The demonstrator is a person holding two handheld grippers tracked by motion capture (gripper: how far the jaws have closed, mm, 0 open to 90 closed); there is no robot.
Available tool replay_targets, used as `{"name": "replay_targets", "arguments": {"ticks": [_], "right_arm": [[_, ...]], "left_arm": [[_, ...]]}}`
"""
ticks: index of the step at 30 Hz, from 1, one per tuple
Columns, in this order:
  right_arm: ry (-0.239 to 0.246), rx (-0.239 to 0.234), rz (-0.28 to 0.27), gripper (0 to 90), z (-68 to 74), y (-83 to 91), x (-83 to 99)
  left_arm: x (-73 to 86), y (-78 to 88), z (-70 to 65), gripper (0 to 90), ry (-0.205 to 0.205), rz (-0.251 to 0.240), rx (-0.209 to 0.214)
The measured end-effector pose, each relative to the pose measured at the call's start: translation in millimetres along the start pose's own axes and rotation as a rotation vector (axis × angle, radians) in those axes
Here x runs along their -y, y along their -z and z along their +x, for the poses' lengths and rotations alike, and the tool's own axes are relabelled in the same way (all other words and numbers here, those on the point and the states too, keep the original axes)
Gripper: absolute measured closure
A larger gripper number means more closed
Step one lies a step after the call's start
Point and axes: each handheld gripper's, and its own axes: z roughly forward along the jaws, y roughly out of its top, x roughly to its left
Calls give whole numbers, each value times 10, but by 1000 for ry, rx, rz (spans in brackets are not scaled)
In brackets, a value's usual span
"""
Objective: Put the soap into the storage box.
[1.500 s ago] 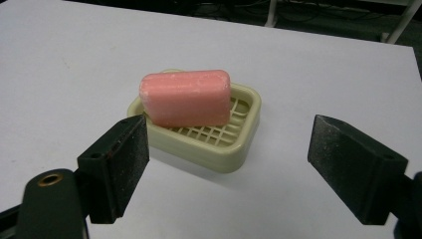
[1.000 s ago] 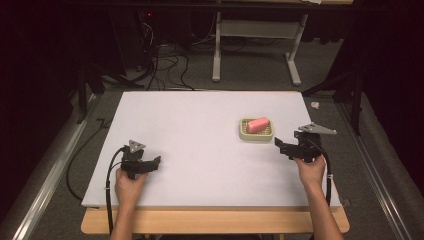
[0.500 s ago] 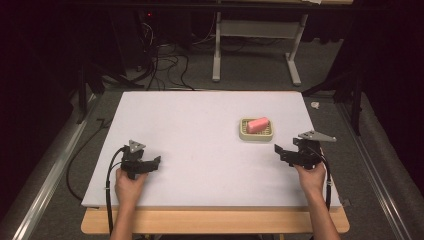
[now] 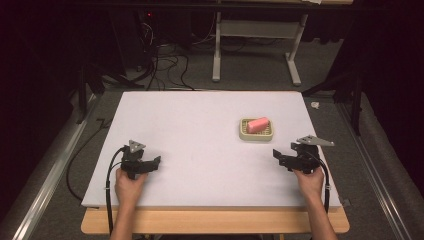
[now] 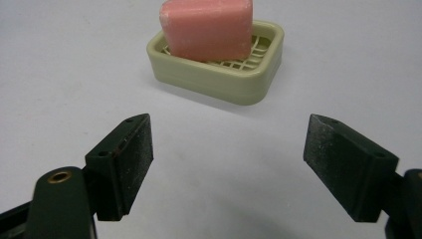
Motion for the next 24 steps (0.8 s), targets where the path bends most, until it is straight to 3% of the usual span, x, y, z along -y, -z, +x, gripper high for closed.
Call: {"name": "replay_targets", "arguments": {"ticks": [24], "right_arm": [[23,-18,67,207,98,-212,249]], "left_arm": [[0,0,0,206,0,0,0]]}}
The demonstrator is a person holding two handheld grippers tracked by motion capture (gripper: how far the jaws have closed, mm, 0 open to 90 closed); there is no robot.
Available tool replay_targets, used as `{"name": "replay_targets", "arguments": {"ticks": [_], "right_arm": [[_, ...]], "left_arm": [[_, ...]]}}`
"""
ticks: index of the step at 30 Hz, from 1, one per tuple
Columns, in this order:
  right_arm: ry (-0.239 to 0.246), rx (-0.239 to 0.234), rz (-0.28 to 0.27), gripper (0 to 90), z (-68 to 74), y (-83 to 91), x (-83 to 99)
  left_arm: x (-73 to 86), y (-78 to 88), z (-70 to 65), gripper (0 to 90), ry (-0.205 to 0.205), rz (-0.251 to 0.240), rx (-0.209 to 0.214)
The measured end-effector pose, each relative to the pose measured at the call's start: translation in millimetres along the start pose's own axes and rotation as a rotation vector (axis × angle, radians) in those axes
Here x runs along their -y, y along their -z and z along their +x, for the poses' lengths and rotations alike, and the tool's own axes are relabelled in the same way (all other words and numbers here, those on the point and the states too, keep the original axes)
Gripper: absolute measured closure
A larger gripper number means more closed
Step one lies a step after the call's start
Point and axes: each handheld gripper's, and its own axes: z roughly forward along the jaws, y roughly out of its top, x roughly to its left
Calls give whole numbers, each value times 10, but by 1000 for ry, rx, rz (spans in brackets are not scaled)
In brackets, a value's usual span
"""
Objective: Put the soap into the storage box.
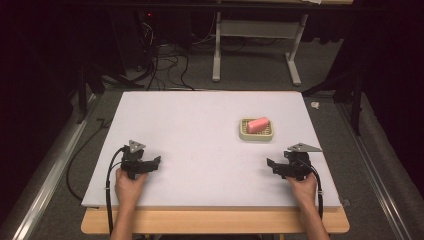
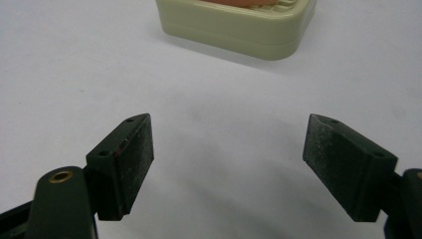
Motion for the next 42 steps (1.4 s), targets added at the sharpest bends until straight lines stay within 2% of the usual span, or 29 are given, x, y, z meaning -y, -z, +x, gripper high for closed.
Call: {"name": "replay_targets", "arguments": {"ticks": [7,20,29,42], "right_arm": [[38,16,24,206,54,-60,15],[59,22,57,205,120,-130,28],[101,49,86,188,167,-168,29],[101,49,82,187,167,-168,35]], "left_arm": [[0,0,0,206,0,0,0],[0,0,-2,206,0,-1,-1],[1,1,-4,206,-1,-1,-2],[1,0,-4,206,-1,-1,-2]]}}
